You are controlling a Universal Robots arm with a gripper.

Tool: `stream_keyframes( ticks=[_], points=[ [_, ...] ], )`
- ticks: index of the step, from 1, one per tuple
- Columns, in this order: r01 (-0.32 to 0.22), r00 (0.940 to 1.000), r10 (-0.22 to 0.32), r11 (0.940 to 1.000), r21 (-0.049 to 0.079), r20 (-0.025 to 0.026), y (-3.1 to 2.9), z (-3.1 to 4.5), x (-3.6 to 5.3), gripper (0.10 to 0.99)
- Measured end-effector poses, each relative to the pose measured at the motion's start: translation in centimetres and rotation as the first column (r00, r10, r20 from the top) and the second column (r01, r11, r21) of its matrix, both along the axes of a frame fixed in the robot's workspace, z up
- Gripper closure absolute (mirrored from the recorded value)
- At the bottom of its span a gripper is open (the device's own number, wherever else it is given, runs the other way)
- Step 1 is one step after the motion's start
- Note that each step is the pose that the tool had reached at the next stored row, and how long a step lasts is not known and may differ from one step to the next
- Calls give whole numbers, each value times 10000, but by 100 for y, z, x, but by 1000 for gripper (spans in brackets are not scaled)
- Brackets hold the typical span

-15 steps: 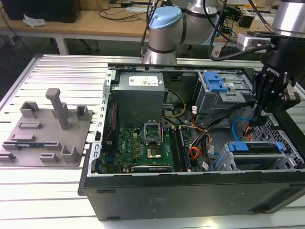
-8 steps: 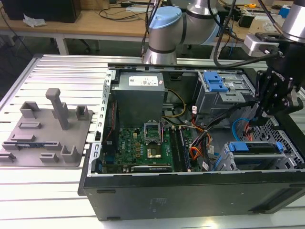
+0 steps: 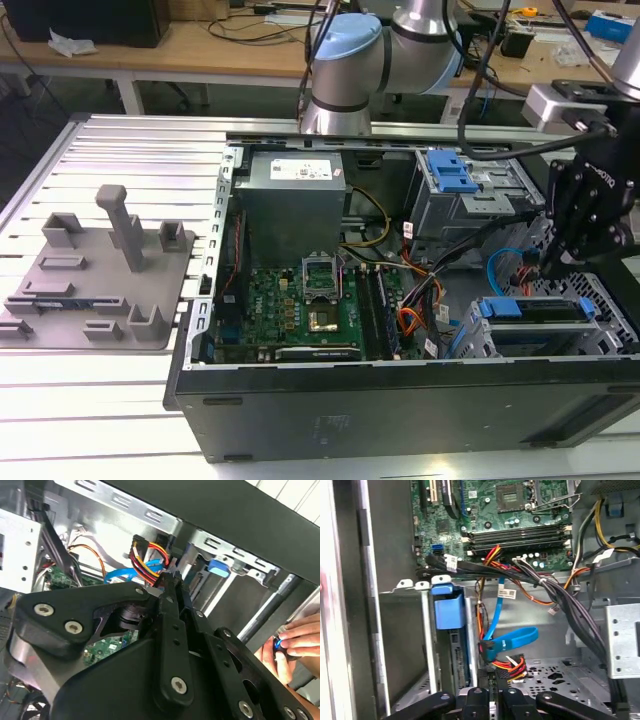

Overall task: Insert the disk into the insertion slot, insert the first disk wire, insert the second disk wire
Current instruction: 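Insert the first disk wire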

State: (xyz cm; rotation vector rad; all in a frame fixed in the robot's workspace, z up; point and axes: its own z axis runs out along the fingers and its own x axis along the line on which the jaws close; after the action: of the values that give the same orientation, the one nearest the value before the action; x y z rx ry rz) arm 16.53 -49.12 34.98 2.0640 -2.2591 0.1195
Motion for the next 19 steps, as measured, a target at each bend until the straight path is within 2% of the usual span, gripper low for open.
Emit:
stream_keyframes(
  ticks=[2, 5, 10, 15, 19],
  points=[
    [-56, 10000, 56, 10000, 0, -31, -25, 0, -1, 918],
    [-261, 9997, 261, 9997, 2, -45, -29, 0, 0, 918],
    [-865, 9962, 865, 9962, 1, -44, -33, 0, 0, 918],
    [-929, 9957, 929, 9957, -2, -44, -39, 1, -1, 918],
    [-928, 9957, 928, 9957, 29, -41, -129, 0, 0, 918]
  ],
)
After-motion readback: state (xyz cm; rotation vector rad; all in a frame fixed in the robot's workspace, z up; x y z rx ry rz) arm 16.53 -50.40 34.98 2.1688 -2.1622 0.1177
